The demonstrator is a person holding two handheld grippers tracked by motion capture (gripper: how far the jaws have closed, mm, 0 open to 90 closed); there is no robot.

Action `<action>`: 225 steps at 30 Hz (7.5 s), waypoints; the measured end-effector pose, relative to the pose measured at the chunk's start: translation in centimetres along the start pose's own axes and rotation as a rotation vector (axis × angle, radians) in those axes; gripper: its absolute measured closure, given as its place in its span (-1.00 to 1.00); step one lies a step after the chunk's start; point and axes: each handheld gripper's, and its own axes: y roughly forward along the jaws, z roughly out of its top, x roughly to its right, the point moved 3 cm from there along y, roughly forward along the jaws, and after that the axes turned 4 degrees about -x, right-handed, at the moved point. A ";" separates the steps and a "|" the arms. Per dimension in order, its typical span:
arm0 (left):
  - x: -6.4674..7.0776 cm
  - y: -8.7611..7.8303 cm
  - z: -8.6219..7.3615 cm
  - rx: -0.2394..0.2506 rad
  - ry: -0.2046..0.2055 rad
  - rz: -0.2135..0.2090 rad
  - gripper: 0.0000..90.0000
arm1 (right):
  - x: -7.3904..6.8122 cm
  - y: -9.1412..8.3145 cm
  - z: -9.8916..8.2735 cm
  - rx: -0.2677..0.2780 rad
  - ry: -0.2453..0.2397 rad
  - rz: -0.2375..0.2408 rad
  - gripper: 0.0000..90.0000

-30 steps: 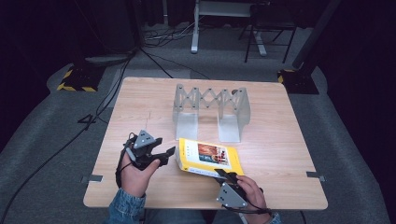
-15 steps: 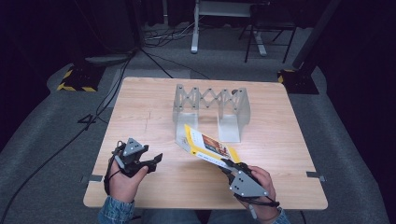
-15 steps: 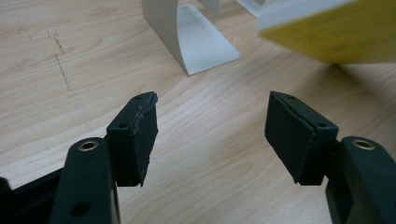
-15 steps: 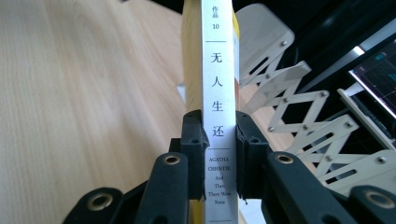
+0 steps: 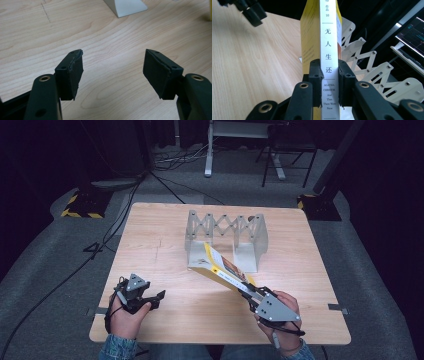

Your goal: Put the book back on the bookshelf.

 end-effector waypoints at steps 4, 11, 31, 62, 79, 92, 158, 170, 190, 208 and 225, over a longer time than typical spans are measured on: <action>-0.6 0.5 -0.5 -0.020 0.006 0.008 -0.28 | 0.9 -0.3 0.1 0.006 0.031 -0.019 0.70; -1.0 1.3 -0.8 -0.033 0.046 0.003 -0.34 | 3.0 -1.1 0.3 0.019 0.082 -0.062 0.70; -2.9 2.5 -2.5 -0.075 0.044 0.014 -0.42 | 7.3 -0.7 0.3 0.061 0.233 -0.163 0.70; -2.9 2.9 -2.5 -0.066 0.073 0.049 -0.53 | 12.9 3.7 -0.2 0.123 0.516 -0.285 0.70; -2.7 2.8 -2.6 -0.067 0.077 0.053 -0.52 | 12.9 6.9 -2.0 0.126 0.607 -0.329 0.70; -2.7 2.8 -2.6 -0.067 0.079 0.054 -0.52 | 11.1 8.3 -2.7 0.106 0.574 -0.262 0.69; -2.6 3.0 -2.5 -0.076 0.078 0.045 -0.59 | 8.5 5.2 -4.9 -0.056 0.535 -0.099 -0.13; -2.7 2.6 -3.0 -0.069 0.091 0.034 -0.59 | 9.8 0.0 -5.9 -0.044 0.531 -0.029 -0.34; -3.4 2.3 -3.1 -0.075 0.082 0.038 -0.61 | 11.3 -3.7 -13.4 -0.253 0.647 0.040 -0.57; -3.5 2.3 -3.1 -0.077 0.085 0.037 -0.63 | 11.2 -3.6 -21.8 -0.456 0.721 0.019 -0.62; -3.6 2.3 -3.1 -0.076 0.086 0.038 -0.63 | 10.3 -3.2 -22.8 -0.498 0.655 -0.005 -0.68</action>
